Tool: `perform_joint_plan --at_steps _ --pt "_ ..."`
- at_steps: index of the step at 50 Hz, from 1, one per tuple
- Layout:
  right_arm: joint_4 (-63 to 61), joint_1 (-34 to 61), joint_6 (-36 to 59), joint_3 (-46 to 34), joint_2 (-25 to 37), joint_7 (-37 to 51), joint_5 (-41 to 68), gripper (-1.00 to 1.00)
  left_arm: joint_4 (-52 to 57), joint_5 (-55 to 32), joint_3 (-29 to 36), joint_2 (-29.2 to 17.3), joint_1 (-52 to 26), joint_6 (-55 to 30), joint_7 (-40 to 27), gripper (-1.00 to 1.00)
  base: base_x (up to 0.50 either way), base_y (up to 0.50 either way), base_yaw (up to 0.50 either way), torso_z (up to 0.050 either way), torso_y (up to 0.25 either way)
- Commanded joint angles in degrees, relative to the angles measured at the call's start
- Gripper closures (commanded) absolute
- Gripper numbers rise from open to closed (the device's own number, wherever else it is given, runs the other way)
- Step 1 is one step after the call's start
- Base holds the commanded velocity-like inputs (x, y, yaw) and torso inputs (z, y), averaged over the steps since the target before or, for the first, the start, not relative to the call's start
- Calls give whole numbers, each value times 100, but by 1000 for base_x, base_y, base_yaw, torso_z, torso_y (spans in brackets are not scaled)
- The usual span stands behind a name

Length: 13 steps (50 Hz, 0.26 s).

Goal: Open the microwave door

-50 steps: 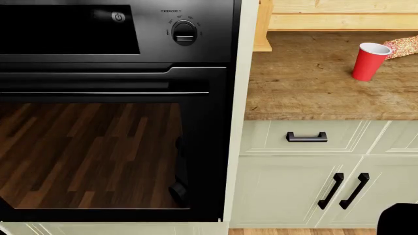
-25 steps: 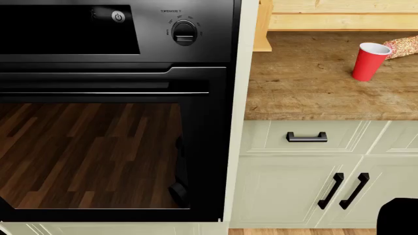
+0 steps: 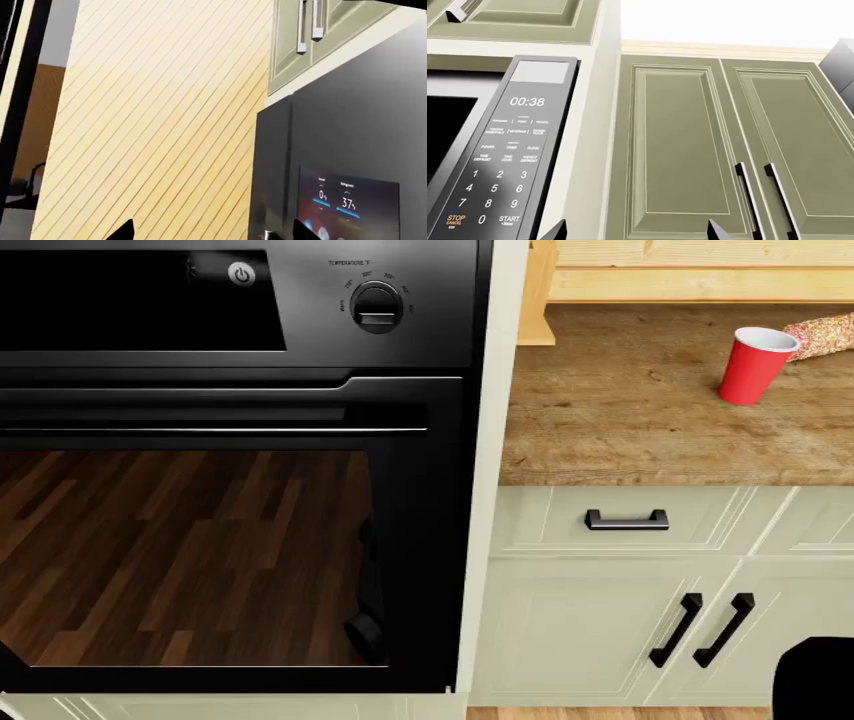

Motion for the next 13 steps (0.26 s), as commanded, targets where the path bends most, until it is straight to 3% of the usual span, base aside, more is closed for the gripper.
perform_joint_plan --at_steps 1,13 --pt "22 -18 -59 -62 9 18 -10 -100 -274 924 -391 -111 -64 127 436 -100 0 0 0 0 0" --pt "21 -15 -69 -73 30 59 28 -100 -339 1451 -675 -171 -59 193 690 -100 0 0 0 0 0"
